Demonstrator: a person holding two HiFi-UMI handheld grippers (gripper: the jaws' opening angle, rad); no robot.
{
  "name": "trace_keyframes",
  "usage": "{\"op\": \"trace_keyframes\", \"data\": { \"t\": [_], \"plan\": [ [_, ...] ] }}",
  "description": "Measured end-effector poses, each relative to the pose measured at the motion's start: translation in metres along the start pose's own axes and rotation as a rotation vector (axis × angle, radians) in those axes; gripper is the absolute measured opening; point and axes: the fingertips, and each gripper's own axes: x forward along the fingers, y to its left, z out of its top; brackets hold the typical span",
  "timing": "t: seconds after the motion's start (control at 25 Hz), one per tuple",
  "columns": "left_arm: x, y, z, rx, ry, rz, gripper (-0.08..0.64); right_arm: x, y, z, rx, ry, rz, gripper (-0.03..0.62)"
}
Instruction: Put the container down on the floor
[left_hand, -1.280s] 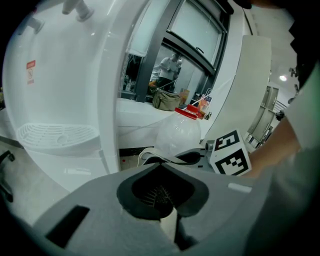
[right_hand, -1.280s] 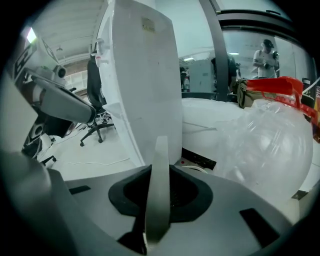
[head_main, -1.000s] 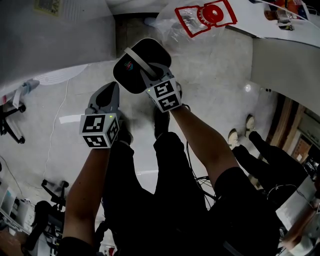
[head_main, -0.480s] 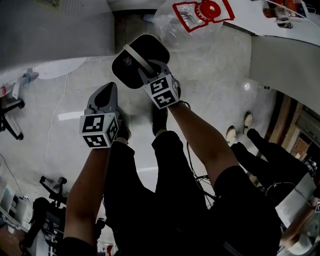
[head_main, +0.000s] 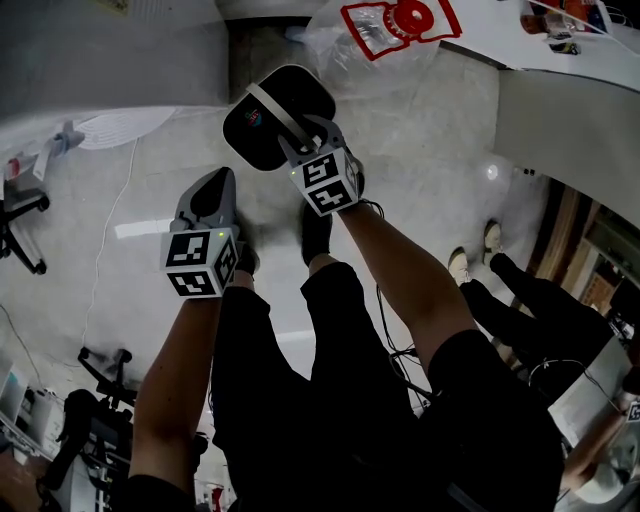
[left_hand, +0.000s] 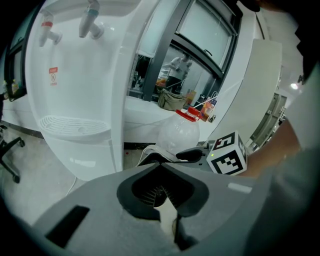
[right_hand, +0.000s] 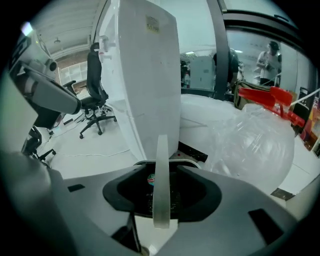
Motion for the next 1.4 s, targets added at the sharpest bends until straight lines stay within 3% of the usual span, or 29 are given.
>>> {"op": "trace_keyframes", "data": {
  "t": [0.36,0.48,0.68,0.96,1.12,1.24,1.4],
  "plan": [
    [-0.030,-0.018,0.033,0.023,-0.028,-0.024,0.011,-0.048,-0.002,0.034,0.034,-0.026,-0.040,0.172],
    [-0.047,-0.026,0.050,0.029,-0.045,-0.019,0.012,-0.080,0.003,0.052,0.087,-0.036,-0.074,0.172],
    [-0.082,-0.041,0.075,0.075,-0.062,-0.028,0.012,-0.130,0.020,0.092,0.173,-0.088,-0.058,0.164],
    [-0.134,-0.062,0.115,0.151,-0.097,-0.039,0.011,-0.203,0.024,0.151,0.217,-0.166,-0.085,0.120],
    [-0.164,-0.070,0.142,0.130,-0.145,-0.037,0.012,-0.245,0.027,0.186,0.249,-0.212,-0.088,0.081],
    [-0.189,-0.083,0.160,0.123,-0.174,-0.061,0.011,-0.276,0.034,0.214,0.225,-0.233,-0.089,0.060],
    [-0.227,-0.100,0.184,0.200,-0.228,-0.105,0.011,-0.314,0.051,0.256,0.143,-0.288,-0.069,0.043]
  ]
}}
